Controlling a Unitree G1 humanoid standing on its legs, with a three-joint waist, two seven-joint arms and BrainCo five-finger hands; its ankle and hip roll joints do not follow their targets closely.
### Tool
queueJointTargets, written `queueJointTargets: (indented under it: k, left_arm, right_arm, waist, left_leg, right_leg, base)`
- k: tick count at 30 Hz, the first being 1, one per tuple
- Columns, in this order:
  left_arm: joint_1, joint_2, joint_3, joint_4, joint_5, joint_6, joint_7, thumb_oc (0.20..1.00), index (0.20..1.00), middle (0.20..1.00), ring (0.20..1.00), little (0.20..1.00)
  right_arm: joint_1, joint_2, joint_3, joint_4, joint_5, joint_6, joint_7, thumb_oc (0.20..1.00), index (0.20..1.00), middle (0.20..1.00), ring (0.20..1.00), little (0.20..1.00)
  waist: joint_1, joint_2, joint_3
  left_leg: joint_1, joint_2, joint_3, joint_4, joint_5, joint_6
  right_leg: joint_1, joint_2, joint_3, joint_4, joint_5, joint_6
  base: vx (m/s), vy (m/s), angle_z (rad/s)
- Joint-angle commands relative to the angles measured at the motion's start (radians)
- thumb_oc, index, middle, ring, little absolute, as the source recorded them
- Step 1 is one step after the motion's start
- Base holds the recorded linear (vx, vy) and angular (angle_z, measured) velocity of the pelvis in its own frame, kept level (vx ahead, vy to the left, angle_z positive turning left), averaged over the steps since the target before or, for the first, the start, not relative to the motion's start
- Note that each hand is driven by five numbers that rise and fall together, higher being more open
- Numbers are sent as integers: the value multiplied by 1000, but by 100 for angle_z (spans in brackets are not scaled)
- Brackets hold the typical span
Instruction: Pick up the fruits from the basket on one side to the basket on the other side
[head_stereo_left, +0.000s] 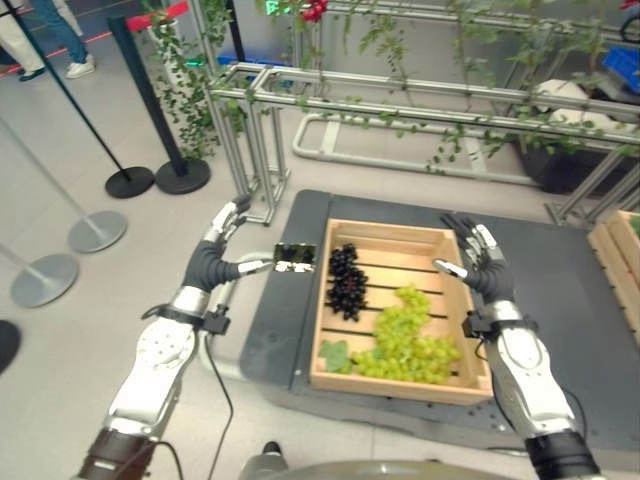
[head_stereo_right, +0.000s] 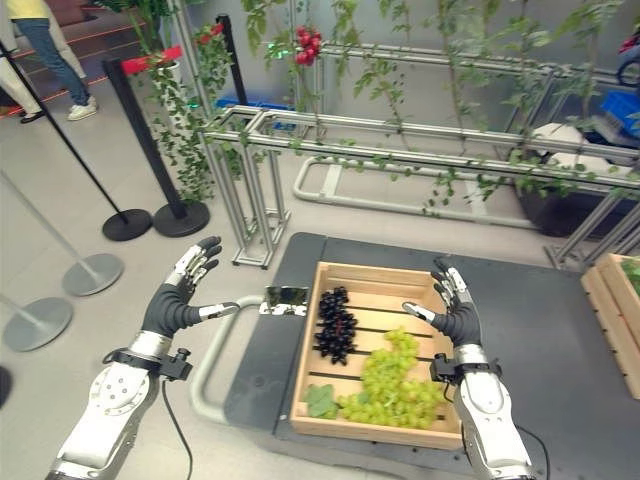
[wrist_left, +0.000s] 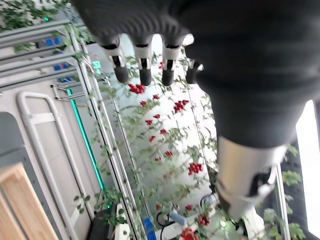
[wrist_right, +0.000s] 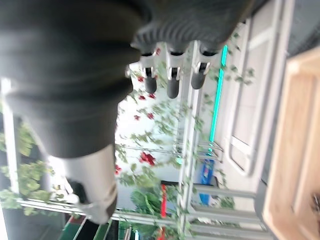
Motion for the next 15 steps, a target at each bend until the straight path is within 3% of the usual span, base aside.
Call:
queueJointTargets:
  k: [1, 2, 3, 5, 6, 7, 8, 9, 12, 14, 15]
  left_arm:
    - [1, -31, 34, -59, -57, -47, 3, 1000, 1000, 1000, 1000, 1000]
    - [5, -38, 38, -53, -66, -45, 2, 1000, 1000, 1000, 1000, 1000]
    - [12, -59, 38, -45, -84, -41, 8, 1000, 1000, 1000, 1000, 1000]
    - [5, -68, 30, -41, -101, -38, 4, 1000, 1000, 1000, 1000, 1000]
    - [2, -80, 23, -30, -120, -35, 1, 1000, 1000, 1000, 1000, 1000]
    - [-1, -88, 14, -21, -124, -33, -4, 1000, 1000, 1000, 1000, 1000]
    - [-7, -89, 6, -18, -111, -31, -2, 1000, 1000, 1000, 1000, 1000]
    - [-11, -95, 0, -19, -104, -32, 2, 1000, 1000, 1000, 1000, 1000]
    - [-8, -106, -1, -11, -112, -33, 10, 1000, 1000, 1000, 1000, 1000]
    - [-13, -110, 4, -5, -105, -35, 16, 1000, 1000, 1000, 1000, 1000]
    - [-25, -117, -1, 3, -106, -33, 26, 1000, 1000, 1000, 1000, 1000]
  right_arm:
    - [-13, -46, -40, -70, 31, -53, 10, 1000, 1000, 1000, 1000, 1000]
    - [-9, -48, -37, -72, 36, -53, 16, 1000, 1000, 1000, 1000, 1000]
    - [-6, -59, -34, -72, 46, -58, 9, 1000, 1000, 1000, 1000, 1000]
    - [-1, -63, -43, -78, 56, -62, 3, 1000, 1000, 1000, 1000, 1000]
    - [5, -67, -46, -85, 56, -62, 2, 1000, 1000, 1000, 1000, 1000]
    - [6, -74, -46, -85, 51, -58, 1, 1000, 1000, 1000, 1000, 1000]
    - [7, -79, -46, -88, 45, -56, -1, 1000, 1000, 1000, 1000, 1000]
    - [15, -80, -58, -88, 30, -56, -5, 1000, 1000, 1000, 1000, 1000]
    - [14, -69, -54, -75, 17, -53, -17, 1000, 1000, 1000, 1000, 1000]
    - [10, -64, -51, -56, 14, -54, -21, 1000, 1000, 1000, 1000, 1000]
    - [28, -48, -59, -61, 20, -58, -27, 1000, 1000, 1000, 1000, 1000]
  waist:
    - [-34, 28, -22]
    - [-33, 30, -17]
    - [-39, 43, -6]
    - [-49, 43, 1]
    - [-60, 36, 3]
    - [-58, 33, 9]
    - [-50, 32, 13]
    - [-58, 31, 9]
    - [-56, 34, 4]
    - [-51, 30, -4]
    - [-80, 33, -16]
  left_leg:
    - [-25, 136, -114, 52, 53, -8]
    - [-31, 153, -124, 61, 91, -14]
    - [-48, 189, -135, 69, 185, -25]
    - [-71, 188, -115, 86, 204, -18]
    - [-86, 181, -67, 115, 187, -10]
    - [-99, 142, -67, 149, 154, -3]
    - [-119, 73, -86, 158, 118, 8]
    - [-131, 10, -42, 125, 73, 31]
    - [-98, 21, -45, 92, 78, 22]
    - [-95, 1, -82, 60, 69, 23]
    - [-74, 34, -6, 13, 91, 12]
  right_leg:
    - [4, 112, 23, 42, -80, -61]
    - [12, 136, 21, 34, -92, -75]
    - [31, 184, 1, 6, -99, -100]
    - [43, 194, -13, -10, -96, -111]
    - [54, 198, -26, -23, -95, -120]
    - [61, 199, -31, -34, -96, -126]
    - [62, 200, -33, -39, -91, -129]
    - [57, 211, -54, -30, -83, -133]
    - [58, 209, -46, -42, -83, -125]
    - [62, 206, -46, -65, -67, -124]
    - [66, 202, -75, -86, -54, -115]
  base:
    - [-15, -471, -32]
    - [-58, -541, 11]
    - [-61, -385, 8]
    - [-80, -305, 0]
    - [-96, -315, 26]
    - [-77, -260, 44]
    - [-65, -244, 30]
    - [-31, -163, 6]
    - [-14, -49, 13]
    - [-15, -9, -1]
    - [-2, 19, -25]
